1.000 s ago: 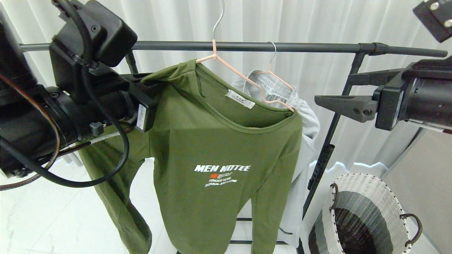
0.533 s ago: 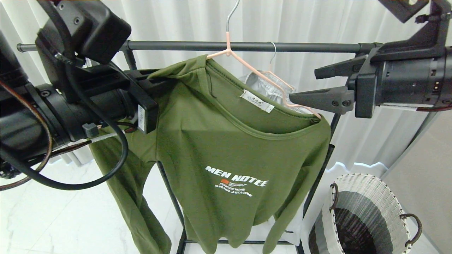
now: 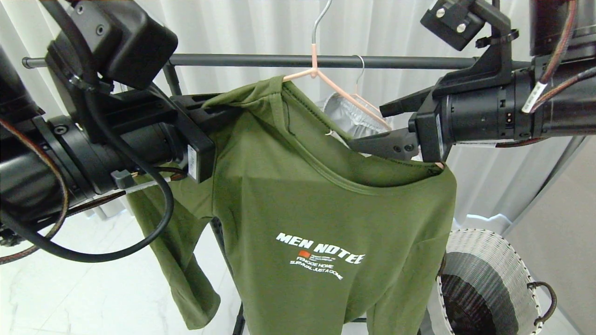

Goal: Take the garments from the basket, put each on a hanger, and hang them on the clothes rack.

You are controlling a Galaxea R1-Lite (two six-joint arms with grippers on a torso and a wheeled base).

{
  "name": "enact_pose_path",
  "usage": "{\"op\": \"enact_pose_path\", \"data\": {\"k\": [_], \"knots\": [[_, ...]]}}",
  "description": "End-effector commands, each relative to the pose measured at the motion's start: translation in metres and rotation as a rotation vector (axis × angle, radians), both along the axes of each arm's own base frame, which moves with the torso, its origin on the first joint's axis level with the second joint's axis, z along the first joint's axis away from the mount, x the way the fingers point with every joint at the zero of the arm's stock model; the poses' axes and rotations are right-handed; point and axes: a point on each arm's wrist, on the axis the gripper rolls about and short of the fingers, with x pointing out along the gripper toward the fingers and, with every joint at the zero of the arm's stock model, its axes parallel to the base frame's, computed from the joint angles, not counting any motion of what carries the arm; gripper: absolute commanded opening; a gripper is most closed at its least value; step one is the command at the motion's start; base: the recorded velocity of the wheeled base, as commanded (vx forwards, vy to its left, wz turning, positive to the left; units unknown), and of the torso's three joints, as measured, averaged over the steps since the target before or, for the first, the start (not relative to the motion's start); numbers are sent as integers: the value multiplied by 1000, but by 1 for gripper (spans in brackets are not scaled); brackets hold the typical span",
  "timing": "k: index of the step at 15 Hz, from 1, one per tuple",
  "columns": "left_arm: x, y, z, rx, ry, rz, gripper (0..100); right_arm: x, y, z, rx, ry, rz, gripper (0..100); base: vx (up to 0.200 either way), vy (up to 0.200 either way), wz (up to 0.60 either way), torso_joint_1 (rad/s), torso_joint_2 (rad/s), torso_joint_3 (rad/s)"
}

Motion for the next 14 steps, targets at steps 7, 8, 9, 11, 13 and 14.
{"op": "enact_pose_path", "data": {"k": [7,8,9,11,13,14], "knots": [[-2,-3,-1,1,2,-16,0,-15,21,-8,-49,46,87,100,0,0,0,0,0,0],[-2,-3,-1,0,3,-18,0,-16,22,-8,-55,53,93,100,0,0,0,0,0,0],[-2,-4,-1,0,3,-19,0,-18,22,-7,-62,59,96,100,0,0,0,0,0,0],[-4,-6,-2,3,8,-37,0,-16,23,-6,-71,67,96,100,0,0,0,0,0,0],[-6,-7,-5,15,9,-72,0,-16,23,-5,-87,78,97,100,0,0,0,0,0,0],[-6,-7,-6,20,9,-83,0,-17,22,-5,-99,74,101,100,0,0,0,0,0,0]]}}
